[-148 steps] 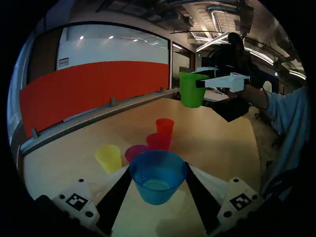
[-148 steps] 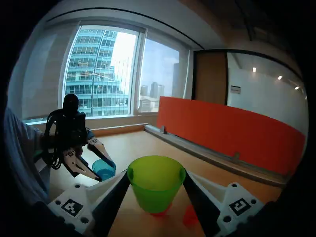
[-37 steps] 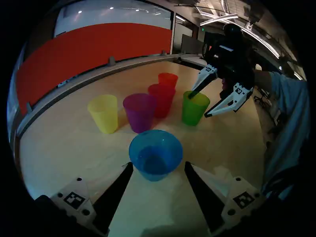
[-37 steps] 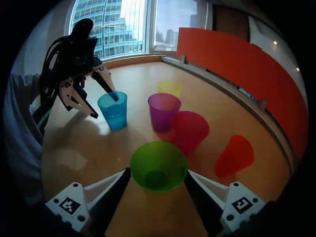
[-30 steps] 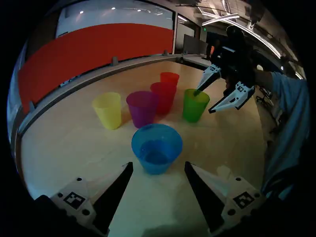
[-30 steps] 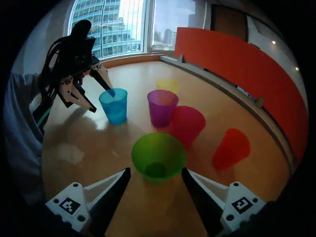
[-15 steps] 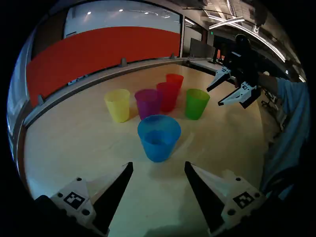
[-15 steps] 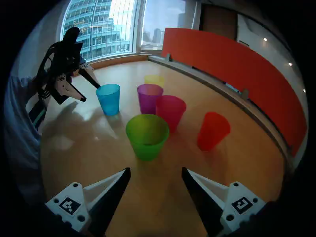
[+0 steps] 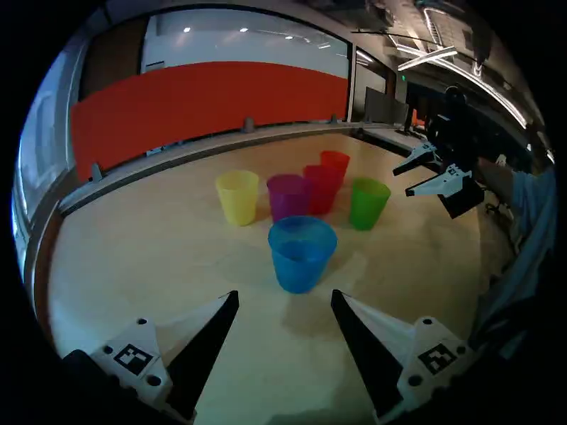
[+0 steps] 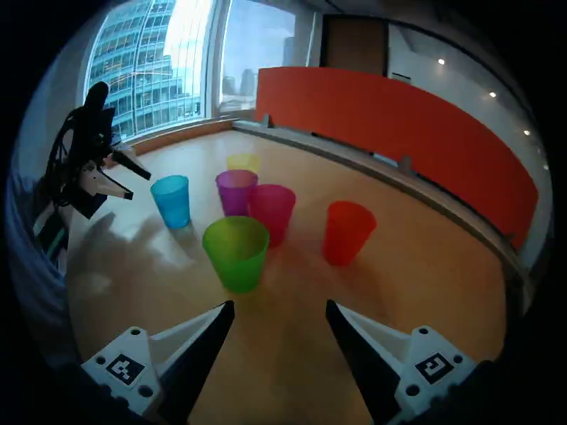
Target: Pour water
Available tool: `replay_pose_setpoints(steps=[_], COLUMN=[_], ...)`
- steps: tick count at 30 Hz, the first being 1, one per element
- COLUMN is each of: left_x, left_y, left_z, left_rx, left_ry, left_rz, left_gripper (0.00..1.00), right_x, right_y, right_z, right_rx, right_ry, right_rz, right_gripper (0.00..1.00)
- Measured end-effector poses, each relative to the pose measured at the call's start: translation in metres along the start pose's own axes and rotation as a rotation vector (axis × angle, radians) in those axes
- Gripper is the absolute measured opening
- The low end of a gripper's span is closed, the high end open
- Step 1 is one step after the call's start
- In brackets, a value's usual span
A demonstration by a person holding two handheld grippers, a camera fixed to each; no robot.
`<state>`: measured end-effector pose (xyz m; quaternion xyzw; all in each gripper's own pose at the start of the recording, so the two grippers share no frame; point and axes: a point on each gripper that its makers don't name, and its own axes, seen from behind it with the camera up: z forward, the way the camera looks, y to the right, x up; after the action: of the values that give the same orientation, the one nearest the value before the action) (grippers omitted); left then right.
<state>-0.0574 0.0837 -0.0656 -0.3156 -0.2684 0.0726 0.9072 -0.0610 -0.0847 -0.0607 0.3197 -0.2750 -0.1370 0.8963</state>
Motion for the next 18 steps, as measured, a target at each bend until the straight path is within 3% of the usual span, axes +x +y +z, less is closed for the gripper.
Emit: replay_pose_setpoints(steps=[8, 14, 18], left_x=[0.019, 0.031, 0.041], left_y=[-0.014, -0.032, -0.040], left_z=[-0.005, -0.010, -0.016], left_rx=[0.113, 0.202, 0.257], left_ry=[0.103, 0.176, 0.231], left_rz=[-0.029, -0.089, -0.105], left_gripper=[0.97, 0.97, 0.97], right_x=[0.019, 0.040, 0.050], right_y=[0.013, 0.024, 0.040], right_z=[-0.006, -0.014, -0.021], right_rx=[-0.101, -0.181, -0.267], right_ry=[0.096, 0.187, 0.245], right_rz=[0.064, 0.107, 0.132], right_gripper=[1.00, 1.00, 1.00])
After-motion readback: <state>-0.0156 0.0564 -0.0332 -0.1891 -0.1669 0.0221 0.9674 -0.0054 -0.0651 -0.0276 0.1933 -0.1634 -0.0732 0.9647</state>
